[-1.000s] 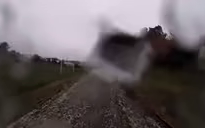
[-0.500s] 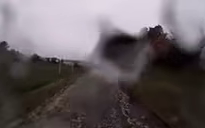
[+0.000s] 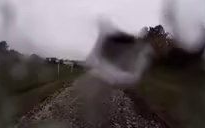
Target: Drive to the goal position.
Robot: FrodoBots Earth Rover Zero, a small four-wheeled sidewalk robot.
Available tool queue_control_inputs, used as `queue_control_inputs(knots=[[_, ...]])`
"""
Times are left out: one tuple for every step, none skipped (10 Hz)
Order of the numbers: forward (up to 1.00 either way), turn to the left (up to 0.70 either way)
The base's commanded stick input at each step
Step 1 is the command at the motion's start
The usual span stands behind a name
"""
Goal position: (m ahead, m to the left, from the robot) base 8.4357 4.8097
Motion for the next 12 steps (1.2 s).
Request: queue_control_inputs(knots=[[0.70,0.00],[0.70,0.00],[0.70,0.00],[0.70,0.00],[0.70,0.00],[0.70,0.00],[0.70,0.00],[0.70,0.00],[0.70,0.00],[0.70,0.00],[0.70,0.00],[0.70,0.00]])
